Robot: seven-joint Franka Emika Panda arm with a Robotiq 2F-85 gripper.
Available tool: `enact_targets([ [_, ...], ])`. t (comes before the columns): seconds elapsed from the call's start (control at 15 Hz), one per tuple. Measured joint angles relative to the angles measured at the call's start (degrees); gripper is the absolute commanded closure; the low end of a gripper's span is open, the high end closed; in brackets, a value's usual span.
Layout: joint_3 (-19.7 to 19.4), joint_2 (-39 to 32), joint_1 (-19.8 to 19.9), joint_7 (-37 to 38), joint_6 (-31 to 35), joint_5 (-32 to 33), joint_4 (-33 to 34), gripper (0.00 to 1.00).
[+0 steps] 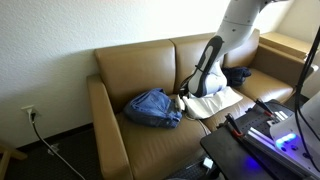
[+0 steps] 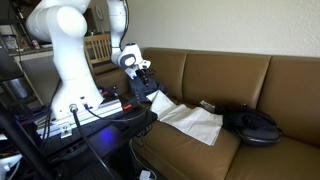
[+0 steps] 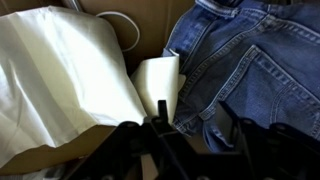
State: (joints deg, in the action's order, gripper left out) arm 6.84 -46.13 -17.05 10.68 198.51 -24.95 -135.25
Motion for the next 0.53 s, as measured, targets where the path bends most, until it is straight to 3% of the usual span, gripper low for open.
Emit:
enact_targets([
  [0.13, -6.1, -1.9, -9.8, -2.7, -0.3, -8.4, 3.9, 0.02],
  [0.27, -14.8, -5.5, -17.7, -0.6, -0.3, -9.6, 8.4, 0.0],
  [0.4, -21.5, -7.6, -19.2, 1.1, -0.3, -9.6, 11.9, 0.0],
  [0.53, -26.1, -7.8, -17.6, 2.4, -0.4, -10.0, 13.9, 0.0],
])
